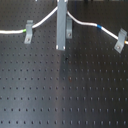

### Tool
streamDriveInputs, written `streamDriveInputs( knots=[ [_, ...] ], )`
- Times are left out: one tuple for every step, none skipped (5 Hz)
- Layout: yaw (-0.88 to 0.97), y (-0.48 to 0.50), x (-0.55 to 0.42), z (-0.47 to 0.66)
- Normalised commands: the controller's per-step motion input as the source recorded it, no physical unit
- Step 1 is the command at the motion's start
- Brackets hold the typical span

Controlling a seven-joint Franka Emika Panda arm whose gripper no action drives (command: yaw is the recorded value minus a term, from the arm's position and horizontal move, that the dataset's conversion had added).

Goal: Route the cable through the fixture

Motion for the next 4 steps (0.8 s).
streamDriveInputs(
  knots=[
    [0.00, 0.004, -0.003, 0.41],
    [-0.09, -0.231, -0.143, 0.28],
    [0.00, 0.017, -0.349, 0.01],
    [0.00, 0.063, -0.411, 0.44]
  ],
)
